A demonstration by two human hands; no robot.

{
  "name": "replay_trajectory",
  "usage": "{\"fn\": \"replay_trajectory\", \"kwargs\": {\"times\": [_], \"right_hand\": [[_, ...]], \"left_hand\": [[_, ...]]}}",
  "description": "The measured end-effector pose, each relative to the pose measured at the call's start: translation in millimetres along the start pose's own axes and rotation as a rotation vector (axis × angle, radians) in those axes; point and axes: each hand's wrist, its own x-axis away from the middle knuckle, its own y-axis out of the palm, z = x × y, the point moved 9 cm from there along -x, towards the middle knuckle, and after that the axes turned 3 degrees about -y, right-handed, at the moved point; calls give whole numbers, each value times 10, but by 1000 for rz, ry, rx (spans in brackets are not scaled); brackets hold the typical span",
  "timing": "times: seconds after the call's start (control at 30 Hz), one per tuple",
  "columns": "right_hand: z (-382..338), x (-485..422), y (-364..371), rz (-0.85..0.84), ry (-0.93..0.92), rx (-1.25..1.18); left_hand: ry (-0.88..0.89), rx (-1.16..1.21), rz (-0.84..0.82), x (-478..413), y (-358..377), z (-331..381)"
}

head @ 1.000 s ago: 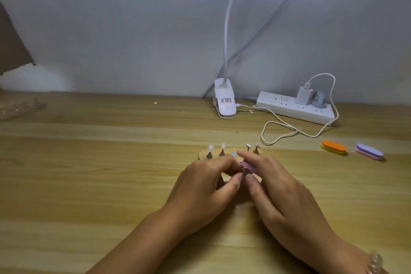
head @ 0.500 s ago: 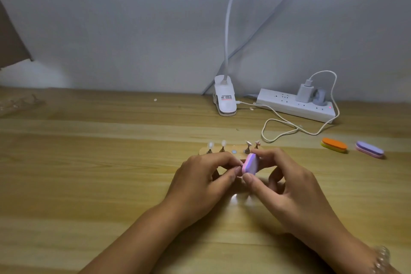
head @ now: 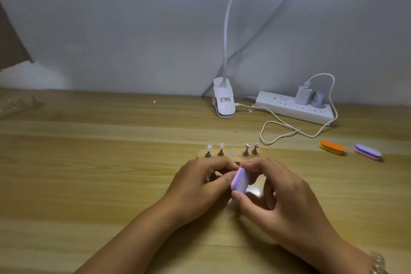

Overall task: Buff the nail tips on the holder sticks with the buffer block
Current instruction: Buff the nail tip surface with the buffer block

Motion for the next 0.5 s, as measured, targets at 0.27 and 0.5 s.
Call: {"fn": "replay_trajectory", "kwargs": {"times": [0.27,0.5], "right_hand": [[20,-15,-5,23,-7,1],[53,-11,-47,57,7,44]], "left_hand": [[19,5,-5,4,-6,27],[-9,67,-16,1,-10,43]]}}
